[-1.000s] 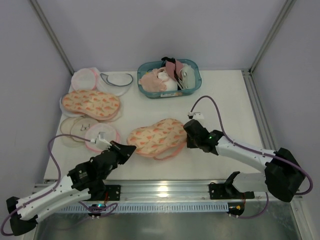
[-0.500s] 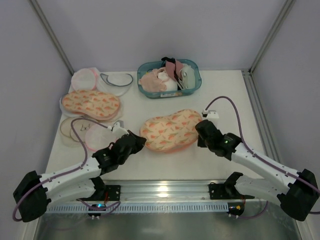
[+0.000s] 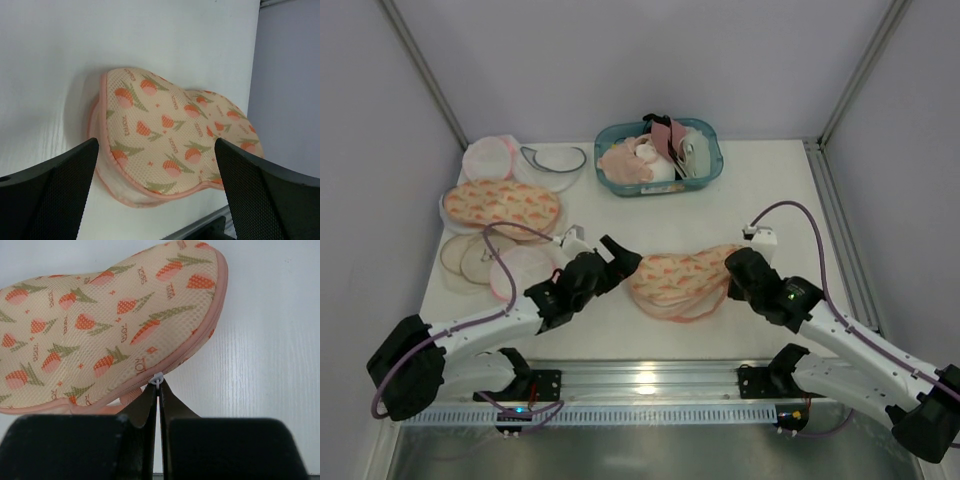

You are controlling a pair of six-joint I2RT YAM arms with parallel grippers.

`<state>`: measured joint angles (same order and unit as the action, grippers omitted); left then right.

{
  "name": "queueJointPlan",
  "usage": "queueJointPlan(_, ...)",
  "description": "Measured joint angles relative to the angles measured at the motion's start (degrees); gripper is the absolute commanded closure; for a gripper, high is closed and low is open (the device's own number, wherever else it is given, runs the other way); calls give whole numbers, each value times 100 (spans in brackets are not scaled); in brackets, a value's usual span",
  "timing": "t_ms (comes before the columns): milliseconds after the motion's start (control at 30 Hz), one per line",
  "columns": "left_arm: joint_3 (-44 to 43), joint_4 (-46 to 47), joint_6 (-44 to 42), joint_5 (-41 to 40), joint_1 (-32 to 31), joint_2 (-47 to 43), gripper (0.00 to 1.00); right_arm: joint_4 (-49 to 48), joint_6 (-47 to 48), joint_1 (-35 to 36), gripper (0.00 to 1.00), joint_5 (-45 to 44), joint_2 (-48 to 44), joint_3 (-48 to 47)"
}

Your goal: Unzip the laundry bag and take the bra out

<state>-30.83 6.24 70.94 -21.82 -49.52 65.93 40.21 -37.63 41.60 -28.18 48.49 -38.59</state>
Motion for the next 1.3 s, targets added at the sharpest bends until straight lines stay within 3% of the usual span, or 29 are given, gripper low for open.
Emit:
queueJointPlan(133, 11, -350, 323, 302, -11, -442, 0, -37, 0, -4, 96, 256, 33, 59)
queueJointPlan(300, 225, -640, 835, 575, -372, -1104, 1, -758, 48, -11, 96, 1484, 94, 413)
queueJointPlan(567, 901, -544, 1764, 1169, -741, -1329, 1, -2730, -31, 7, 96, 4057, 791, 962)
queueJointPlan(733, 988, -439, 2065, 1198, -813, -1331, 1, -3906, -201, 17, 96, 5082, 1331, 1062)
queueJointPlan(933, 984, -37, 2221, 1038, -815, -1130, 0, -4741, -315, 81, 96, 5696, 1733, 1075)
queueJointPlan(1200, 887, 466, 2365, 901, -817, -98, 1, -5147, -328, 293, 96, 5969, 1827, 1086)
queueJointPlan(1300, 804, 645, 2374, 844, -817, 177, 6, -5219, -321, 396, 96, 6035, 1829, 1086)
